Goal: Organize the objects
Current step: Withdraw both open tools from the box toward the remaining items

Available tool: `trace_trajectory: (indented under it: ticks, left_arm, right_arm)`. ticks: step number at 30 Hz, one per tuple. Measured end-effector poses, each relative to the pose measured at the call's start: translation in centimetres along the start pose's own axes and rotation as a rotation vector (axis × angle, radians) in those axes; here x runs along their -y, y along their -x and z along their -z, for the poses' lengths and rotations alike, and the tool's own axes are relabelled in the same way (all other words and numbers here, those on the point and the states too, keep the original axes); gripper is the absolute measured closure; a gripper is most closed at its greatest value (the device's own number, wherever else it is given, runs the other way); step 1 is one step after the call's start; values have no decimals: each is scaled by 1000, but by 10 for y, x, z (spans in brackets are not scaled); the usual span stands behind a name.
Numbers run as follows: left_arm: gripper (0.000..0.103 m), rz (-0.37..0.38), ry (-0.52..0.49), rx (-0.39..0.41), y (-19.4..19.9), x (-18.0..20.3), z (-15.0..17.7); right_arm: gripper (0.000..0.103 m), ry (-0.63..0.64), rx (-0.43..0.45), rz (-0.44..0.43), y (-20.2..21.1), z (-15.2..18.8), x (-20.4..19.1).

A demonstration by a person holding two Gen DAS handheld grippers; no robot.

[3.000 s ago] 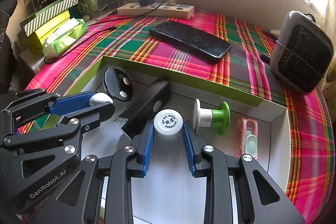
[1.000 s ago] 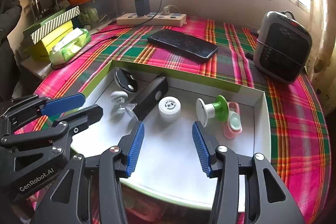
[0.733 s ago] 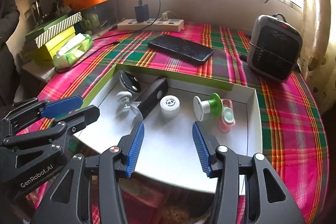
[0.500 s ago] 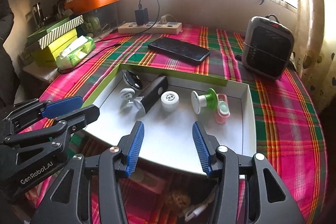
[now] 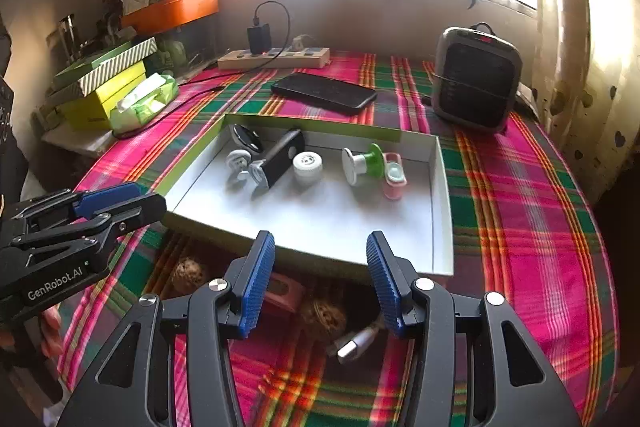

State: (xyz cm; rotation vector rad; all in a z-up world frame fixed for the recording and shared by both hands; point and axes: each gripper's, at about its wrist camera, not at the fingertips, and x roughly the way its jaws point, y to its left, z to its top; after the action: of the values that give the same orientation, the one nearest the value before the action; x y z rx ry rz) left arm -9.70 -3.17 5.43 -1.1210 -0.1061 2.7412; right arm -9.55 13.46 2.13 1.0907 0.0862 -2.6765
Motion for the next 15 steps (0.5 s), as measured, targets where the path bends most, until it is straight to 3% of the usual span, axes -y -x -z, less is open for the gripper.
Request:
trace_trajectory:
  ticks: [15]
  left_arm:
    - [65,39,-16,-47,-2,1,25]
  right_arm:
    - [54,-21,0,38,16,29,14]
